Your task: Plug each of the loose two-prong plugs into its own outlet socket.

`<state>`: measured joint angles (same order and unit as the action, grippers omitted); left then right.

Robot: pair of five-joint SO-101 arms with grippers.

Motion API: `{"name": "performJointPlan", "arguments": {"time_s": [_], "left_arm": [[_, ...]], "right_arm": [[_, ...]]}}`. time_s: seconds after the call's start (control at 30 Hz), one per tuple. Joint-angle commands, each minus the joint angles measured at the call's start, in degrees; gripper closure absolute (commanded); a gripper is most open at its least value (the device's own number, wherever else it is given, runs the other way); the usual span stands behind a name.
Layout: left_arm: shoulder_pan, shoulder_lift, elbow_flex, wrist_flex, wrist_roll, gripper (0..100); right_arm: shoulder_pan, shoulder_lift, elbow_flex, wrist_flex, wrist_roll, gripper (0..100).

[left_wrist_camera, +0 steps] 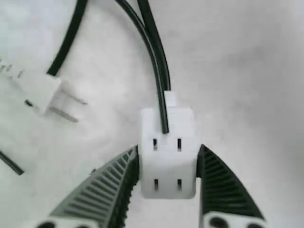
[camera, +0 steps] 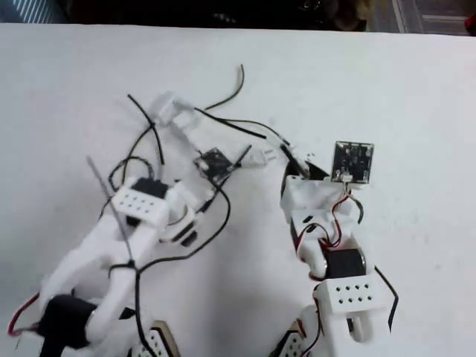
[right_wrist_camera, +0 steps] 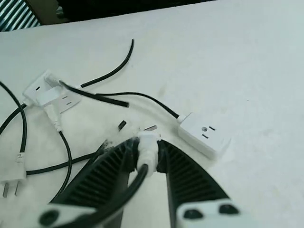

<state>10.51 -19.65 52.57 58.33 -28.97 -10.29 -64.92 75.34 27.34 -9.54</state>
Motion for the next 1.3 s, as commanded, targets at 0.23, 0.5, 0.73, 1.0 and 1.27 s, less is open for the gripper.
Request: {"name": "performJointPlan", "arguments": {"time_s": [0.23, 0.5, 0.73, 1.0, 1.27], "left_arm": [[-3.47, -12.79, 2.73, 3.69, -1.32, 65], [-13.23, -22.9, 2.81, 6.68, -8.97, 65], [-20.62, -21.67, 2.11, 6.68, -23.74, 65], [-20.7, -9.19, -2.73, 3.08, -28.75, 65], [-20.44, 8.75, -12.04, 2.55, -29.19, 70]], "right_arm": [[-2.59, -0.75, -0.35, 0.75, 0.62, 98.1], [-2.59, -0.75, -0.35, 0.75, 0.62, 98.1], [-2.59, -0.75, -0.35, 0.75, 0.62, 98.1], [-2.59, -0.75, -0.09, 0.84, 0.62, 98.1], [-2.59, -0.75, 0.26, 0.75, 0.62, 98.1]]}}
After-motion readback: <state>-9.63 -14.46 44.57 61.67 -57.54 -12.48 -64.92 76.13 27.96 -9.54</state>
